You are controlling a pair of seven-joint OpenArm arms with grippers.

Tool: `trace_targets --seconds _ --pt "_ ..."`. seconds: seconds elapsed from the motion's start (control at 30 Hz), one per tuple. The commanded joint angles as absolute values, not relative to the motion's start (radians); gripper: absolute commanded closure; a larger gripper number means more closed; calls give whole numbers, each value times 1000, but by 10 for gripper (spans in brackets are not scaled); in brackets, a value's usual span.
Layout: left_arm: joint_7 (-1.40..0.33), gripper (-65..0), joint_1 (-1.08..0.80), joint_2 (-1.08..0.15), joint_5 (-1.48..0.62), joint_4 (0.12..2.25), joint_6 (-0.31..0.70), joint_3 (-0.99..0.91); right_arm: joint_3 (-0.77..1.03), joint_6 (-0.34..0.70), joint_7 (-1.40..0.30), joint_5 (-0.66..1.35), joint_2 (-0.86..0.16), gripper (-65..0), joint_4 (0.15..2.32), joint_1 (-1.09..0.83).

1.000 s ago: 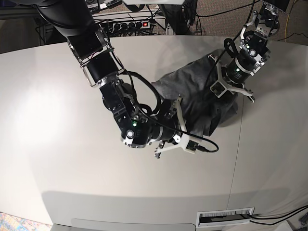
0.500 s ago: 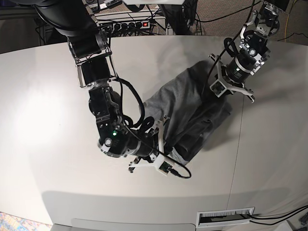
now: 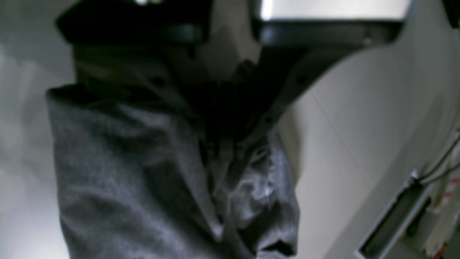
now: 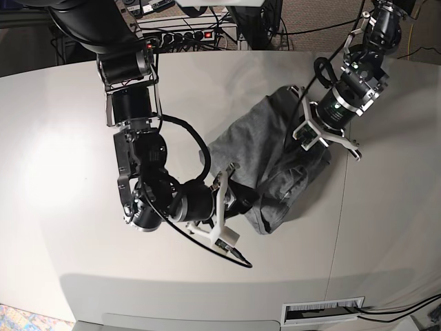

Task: Fold the T-shirt properly

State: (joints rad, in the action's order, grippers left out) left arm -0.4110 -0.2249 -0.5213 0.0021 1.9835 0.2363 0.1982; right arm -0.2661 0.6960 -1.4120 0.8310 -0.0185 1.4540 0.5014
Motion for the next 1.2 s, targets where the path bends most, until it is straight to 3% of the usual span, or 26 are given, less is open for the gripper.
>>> trace_targets --seconds 0.0,0.2,0.4,0.6,0.9,1.03,1.17 --pt "-393 0 -216 -529 -18 1993 233 193 -260 698 -1396 897 -15 -149 1478 532" --pt "-330 0 -209 -529 -67 1928 282 193 -261 698 -1396 978 -17 -143 1478 480" --pt "-269 0 -115 -527 -68 1754 285 193 -261 698 -1396 918 -17 0 1478 379" --pt "-268 0 2 -527 -68 1638 285 193 -261 698 -1396 733 -17 0 1478 316" --pt "-228 0 160 -530 -58 1417 286 193 -261 698 -1396 699 -17 0 1478 252" --pt "-238 0 163 -553 -16 1444 285 193 -261 698 -1353 698 -17 0 1478 252" --pt "-381 0 163 -586 -108 1577 285 193 -261 698 -1238 698 -17 0 1479 255"
